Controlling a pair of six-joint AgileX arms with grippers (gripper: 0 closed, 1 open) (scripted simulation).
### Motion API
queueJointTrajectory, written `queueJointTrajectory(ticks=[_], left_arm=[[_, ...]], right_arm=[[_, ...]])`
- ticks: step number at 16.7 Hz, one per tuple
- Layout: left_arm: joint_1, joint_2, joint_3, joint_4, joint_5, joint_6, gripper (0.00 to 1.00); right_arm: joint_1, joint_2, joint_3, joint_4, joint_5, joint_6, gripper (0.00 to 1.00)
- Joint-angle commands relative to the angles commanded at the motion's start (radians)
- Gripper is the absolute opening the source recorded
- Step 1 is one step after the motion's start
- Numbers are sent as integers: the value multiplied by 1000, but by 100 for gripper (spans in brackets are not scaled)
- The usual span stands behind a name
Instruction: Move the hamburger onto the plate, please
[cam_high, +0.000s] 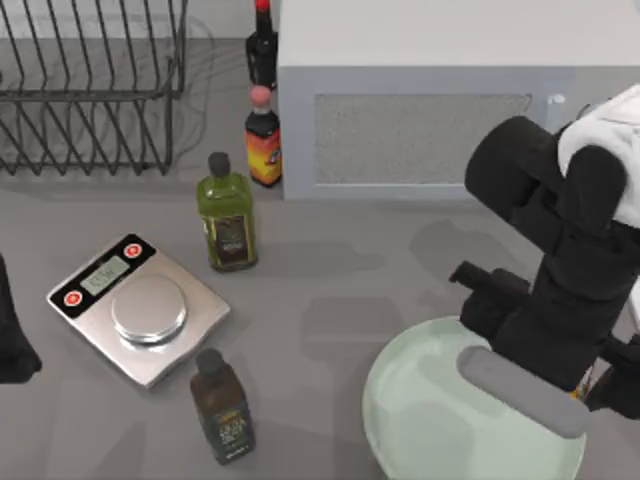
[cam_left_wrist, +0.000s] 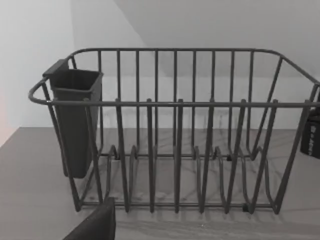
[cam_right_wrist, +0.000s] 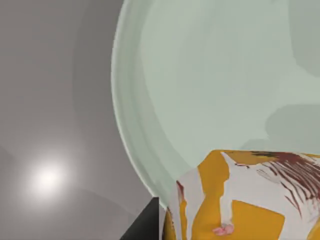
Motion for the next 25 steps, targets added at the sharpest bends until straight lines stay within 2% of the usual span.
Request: queueJointTrajectory(ticks=[5,9,16,25], left_arm=[[0,0,0,0,0,0,100],[0,0,0,0,0,0,100],[0,0,0,0,0,0,100],[0,0,0,0,0,0,100]], right_arm=[[66,34,28,29,-3,-370,0],[93,44,37,44,-5,-524,0],[91,43,32,48,-5,-536,0],[94,107,-79,225,-5,-539,0]])
